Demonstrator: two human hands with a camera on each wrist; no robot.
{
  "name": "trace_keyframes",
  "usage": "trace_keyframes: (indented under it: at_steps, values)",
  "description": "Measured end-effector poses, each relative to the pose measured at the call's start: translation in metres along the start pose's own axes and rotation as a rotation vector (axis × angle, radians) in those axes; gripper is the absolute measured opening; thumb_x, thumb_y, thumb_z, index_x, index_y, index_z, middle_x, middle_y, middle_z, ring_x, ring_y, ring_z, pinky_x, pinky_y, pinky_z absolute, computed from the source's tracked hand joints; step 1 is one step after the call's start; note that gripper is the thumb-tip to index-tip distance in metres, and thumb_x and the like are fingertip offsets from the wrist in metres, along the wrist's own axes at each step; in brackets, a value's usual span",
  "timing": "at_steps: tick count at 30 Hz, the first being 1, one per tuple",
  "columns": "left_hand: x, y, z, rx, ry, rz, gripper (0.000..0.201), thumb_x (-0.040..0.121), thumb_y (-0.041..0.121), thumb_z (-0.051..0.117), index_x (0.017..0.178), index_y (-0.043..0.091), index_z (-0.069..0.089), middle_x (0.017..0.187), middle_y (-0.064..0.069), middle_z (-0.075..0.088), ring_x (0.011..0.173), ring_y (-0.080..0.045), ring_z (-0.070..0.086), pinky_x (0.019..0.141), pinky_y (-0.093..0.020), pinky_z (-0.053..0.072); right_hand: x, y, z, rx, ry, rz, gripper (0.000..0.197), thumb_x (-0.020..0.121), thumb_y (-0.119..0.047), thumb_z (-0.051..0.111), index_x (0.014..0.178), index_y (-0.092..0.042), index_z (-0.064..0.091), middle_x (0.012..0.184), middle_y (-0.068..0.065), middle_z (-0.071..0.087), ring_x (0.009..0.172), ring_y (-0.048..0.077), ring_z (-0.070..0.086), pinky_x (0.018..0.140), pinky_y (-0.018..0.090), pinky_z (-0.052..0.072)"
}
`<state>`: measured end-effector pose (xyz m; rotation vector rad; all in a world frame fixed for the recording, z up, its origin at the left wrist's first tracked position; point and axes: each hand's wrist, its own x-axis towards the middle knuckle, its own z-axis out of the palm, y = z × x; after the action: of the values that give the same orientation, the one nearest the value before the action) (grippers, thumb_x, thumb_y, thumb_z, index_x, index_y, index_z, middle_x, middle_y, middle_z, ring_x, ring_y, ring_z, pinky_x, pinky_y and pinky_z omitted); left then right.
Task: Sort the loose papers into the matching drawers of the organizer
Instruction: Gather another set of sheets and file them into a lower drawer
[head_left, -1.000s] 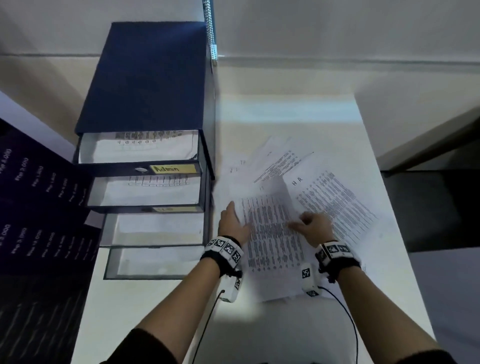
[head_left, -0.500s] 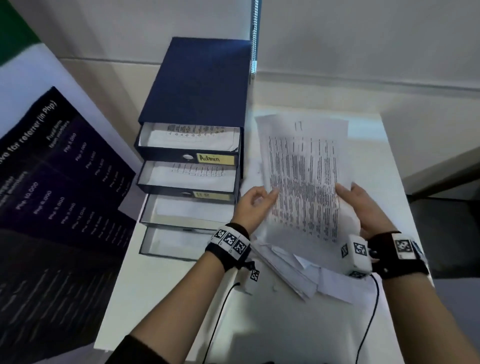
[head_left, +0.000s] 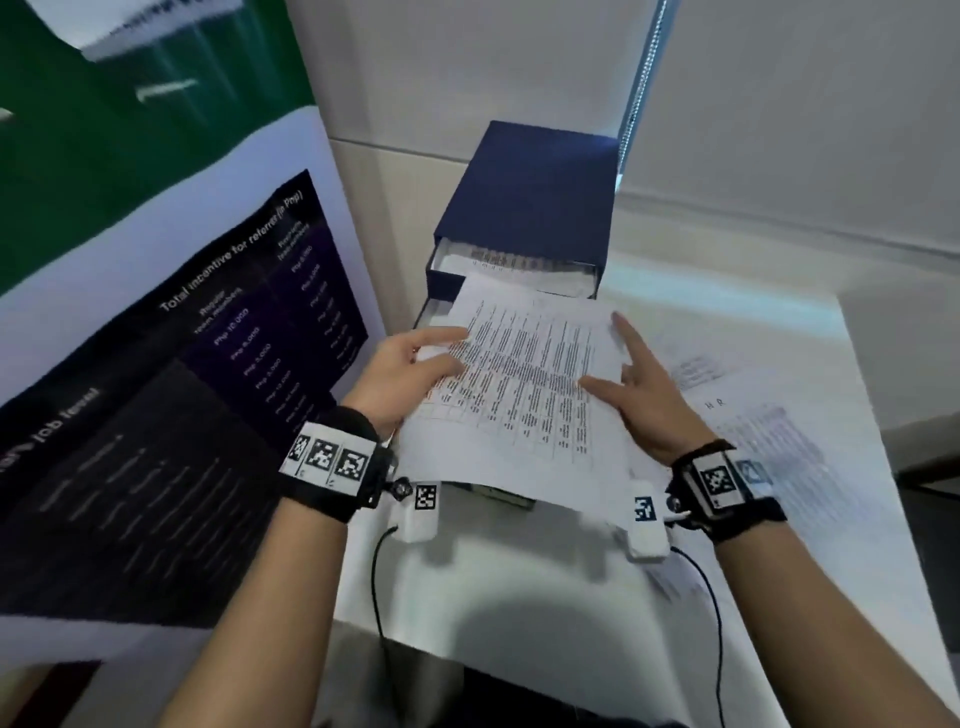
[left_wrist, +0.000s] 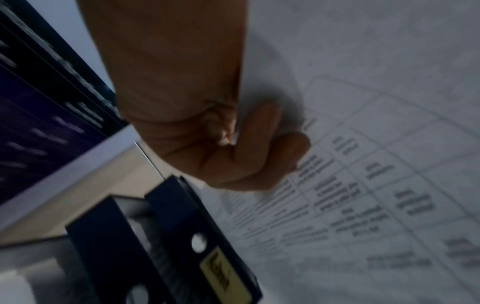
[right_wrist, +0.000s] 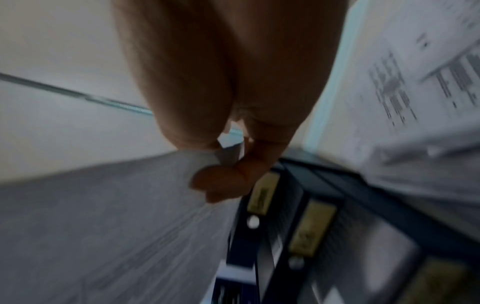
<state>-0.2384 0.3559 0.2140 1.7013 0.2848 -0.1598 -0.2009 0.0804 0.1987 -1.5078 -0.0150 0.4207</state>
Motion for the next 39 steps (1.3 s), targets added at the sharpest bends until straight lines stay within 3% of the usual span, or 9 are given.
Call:
trace_keyframes:
  at_steps: [6, 12, 16, 20, 23, 27, 31, 35, 39]
  values:
    - [-0.036, -0.027, -0.060, -0.018, 0.068, -0.158, 0.037, 0.084, -0.005, 0.057, 0.104, 0.019, 0.076, 0.099, -0.015, 0.075, 0.087, -0.025, 0.070, 0.084, -0.036, 0.056, 0.007, 0.081, 0.083, 0.068, -0.251, 0.349, 0.037, 0.093, 0.006, 0.057, 0.127, -0.008, 0.063, 0.129, 0.014, 0.064, 0.102, 0.018, 0.070, 0.081, 0.025, 0.057]
    - [-0.035, -0.088, -0.076, 0.074, -0.004, -0.347, 0.024, 0.090, 0.001, 0.062, 0.107, 0.014, 0.074, 0.095, -0.011, 0.075, 0.070, -0.011, 0.069, 0.062, -0.019, 0.054, -0.006, 0.139, 0.098, 0.081, -0.203, 0.536, 0.034, 0.092, 0.010, 0.056, 0.123, -0.001, 0.063, 0.112, 0.013, 0.070, 0.090, 0.019, 0.073, 0.071, 0.023, 0.058]
    - [-0.020, -0.127, -0.068, 0.225, -0.066, -0.397, 0.020, 0.088, 0.012, 0.071, 0.106, 0.019, 0.075, 0.101, -0.003, 0.074, 0.082, -0.010, 0.068, 0.073, -0.015, 0.050, 0.012, 0.150, 0.080, 0.062, 0.026, 0.548, 0.032, 0.091, 0.005, 0.056, 0.122, 0.002, 0.064, 0.114, 0.026, 0.068, 0.094, 0.033, 0.067, 0.090, 0.042, 0.056]
    - [-0.002, -0.159, -0.049, 0.262, 0.042, -0.325, 0.016, 0.086, 0.017, 0.074, 0.097, 0.028, 0.077, 0.110, -0.003, 0.073, 0.100, -0.014, 0.067, 0.096, -0.027, 0.050, 0.017, 0.145, 0.061, -0.072, -0.004, 0.563, 0.014, 0.088, -0.008, 0.068, 0.103, -0.009, 0.068, 0.063, 0.006, 0.065, 0.046, 0.014, 0.052, 0.044, 0.021, 0.041]
    - [0.010, -0.177, -0.033, 0.320, 0.113, -0.191, 0.015, 0.086, 0.021, 0.074, 0.093, 0.033, 0.078, 0.113, 0.008, 0.072, 0.114, -0.013, 0.063, 0.103, -0.024, 0.042, 0.004, 0.144, 0.050, -0.082, -0.288, 0.702, 0.007, 0.086, -0.010, 0.073, 0.091, -0.012, 0.068, 0.062, 0.000, 0.058, 0.042, 0.008, 0.047, 0.039, 0.021, 0.041]
    - [0.026, -0.187, -0.013, 0.421, 0.142, -0.100, 0.013, 0.086, 0.020, 0.072, 0.095, 0.029, 0.076, 0.114, 0.008, 0.068, 0.114, -0.013, 0.060, 0.104, -0.025, 0.042, 0.005, 0.165, 0.039, -0.099, -0.225, 0.749, 0.033, 0.086, 0.005, 0.067, 0.119, 0.001, 0.065, 0.076, 0.014, 0.059, 0.051, 0.013, 0.053, 0.048, 0.017, 0.051]
    - [0.035, -0.189, -0.003, 0.720, 0.226, 0.062, 0.010, 0.086, 0.022, 0.071, 0.092, 0.028, 0.075, 0.108, 0.010, 0.050, 0.107, -0.013, 0.048, 0.100, -0.030, 0.043, 0.027, 0.172, 0.041, -0.036, 0.048, 0.612, 0.026, 0.086, 0.005, 0.066, 0.112, 0.003, 0.070, 0.080, 0.019, 0.071, 0.058, 0.018, 0.064, 0.066, 0.027, 0.060]
    - [0.038, -0.196, 0.015, 0.861, -0.093, 0.155, 0.017, 0.091, 0.032, 0.060, 0.096, 0.029, 0.076, 0.107, 0.010, 0.068, 0.099, -0.013, 0.061, 0.094, -0.032, 0.047, 0.046, 0.169, 0.054, 0.032, 0.145, 0.550, 0.020, 0.088, 0.012, 0.060, 0.104, 0.006, 0.070, 0.093, 0.012, 0.072, 0.071, 0.020, 0.073, 0.067, 0.023, 0.060]
    - [0.045, -0.200, 0.036, 1.110, -0.256, 0.049, 0.039, 0.098, 0.044, 0.036, 0.103, 0.031, 0.073, 0.114, 0.010, 0.070, 0.106, -0.018, 0.059, 0.095, -0.036, 0.030, 0.054, 0.177, 0.046, 0.089, 0.117, 0.583, 0.024, 0.091, 0.000, 0.063, 0.114, 0.002, 0.067, 0.097, 0.022, 0.072, 0.075, 0.026, 0.073, 0.075, 0.030, 0.061]
